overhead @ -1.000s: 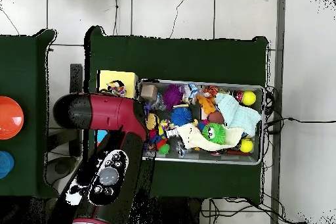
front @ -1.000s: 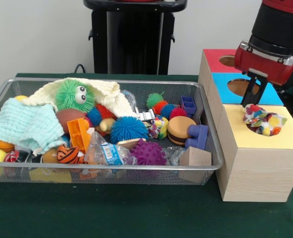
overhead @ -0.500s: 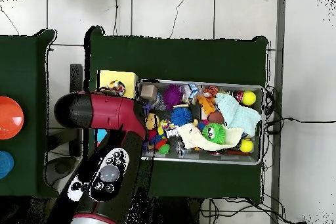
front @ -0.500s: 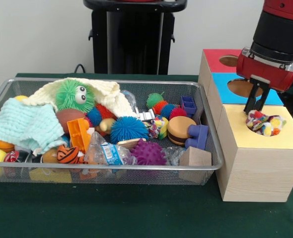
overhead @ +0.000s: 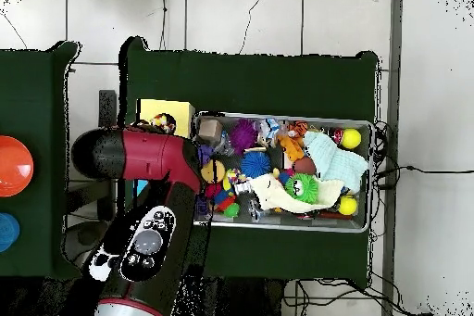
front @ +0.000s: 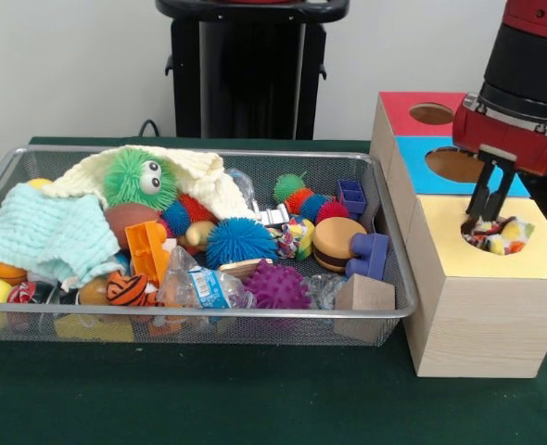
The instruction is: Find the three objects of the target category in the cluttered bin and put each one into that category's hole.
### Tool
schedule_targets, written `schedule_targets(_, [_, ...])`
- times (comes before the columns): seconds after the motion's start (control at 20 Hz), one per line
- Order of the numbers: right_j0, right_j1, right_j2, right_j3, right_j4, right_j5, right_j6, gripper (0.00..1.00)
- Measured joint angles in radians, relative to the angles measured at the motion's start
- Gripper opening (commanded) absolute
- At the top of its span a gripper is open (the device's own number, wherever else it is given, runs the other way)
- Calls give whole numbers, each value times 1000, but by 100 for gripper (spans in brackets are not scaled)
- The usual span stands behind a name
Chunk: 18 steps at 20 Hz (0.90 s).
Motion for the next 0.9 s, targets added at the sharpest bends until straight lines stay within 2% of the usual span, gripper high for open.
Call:
schedule_targets(0.3, [0,26,0,-41,15,0,0,0])
schedule_targets(0.7, [-13,51,3,-52,27,-7,0,0])
schedule_targets(0.9, [-35,68,20,-52,27,-46,0,0])
